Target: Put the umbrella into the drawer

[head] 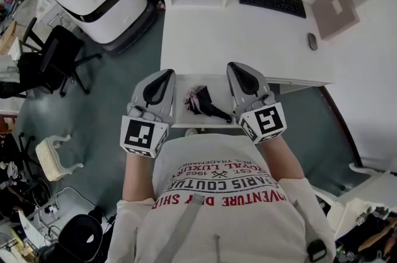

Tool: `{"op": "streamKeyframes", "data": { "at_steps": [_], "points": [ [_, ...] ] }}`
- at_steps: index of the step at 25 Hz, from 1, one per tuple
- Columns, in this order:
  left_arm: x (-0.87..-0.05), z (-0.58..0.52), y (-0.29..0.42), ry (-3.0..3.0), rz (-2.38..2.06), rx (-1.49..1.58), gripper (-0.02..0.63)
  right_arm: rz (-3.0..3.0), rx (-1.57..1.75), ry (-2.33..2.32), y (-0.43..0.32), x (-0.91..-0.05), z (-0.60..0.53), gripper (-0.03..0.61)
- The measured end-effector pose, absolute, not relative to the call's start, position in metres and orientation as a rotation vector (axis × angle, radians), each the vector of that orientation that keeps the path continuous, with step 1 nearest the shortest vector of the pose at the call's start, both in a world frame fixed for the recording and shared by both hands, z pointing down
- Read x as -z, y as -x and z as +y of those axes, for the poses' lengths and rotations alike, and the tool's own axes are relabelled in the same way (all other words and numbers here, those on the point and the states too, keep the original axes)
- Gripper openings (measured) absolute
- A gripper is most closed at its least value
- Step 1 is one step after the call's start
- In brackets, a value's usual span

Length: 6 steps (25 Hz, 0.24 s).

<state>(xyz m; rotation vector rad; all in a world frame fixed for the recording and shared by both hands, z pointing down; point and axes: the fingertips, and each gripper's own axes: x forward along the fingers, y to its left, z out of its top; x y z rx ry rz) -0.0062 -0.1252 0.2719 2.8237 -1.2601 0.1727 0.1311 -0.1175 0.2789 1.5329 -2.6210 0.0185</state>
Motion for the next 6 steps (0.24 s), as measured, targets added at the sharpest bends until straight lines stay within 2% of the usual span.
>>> {"op": "streamKeyframes", "data": {
  "at_steps": [6],
  "points": [
    [-0.2644, -0.1264, 0.0016, -2.829, -1.292, -0.147, 0.008, -2.629, 0.009, -1.518, -0.1321, -0.274, -0.1151, -0.001]
  ]
}}
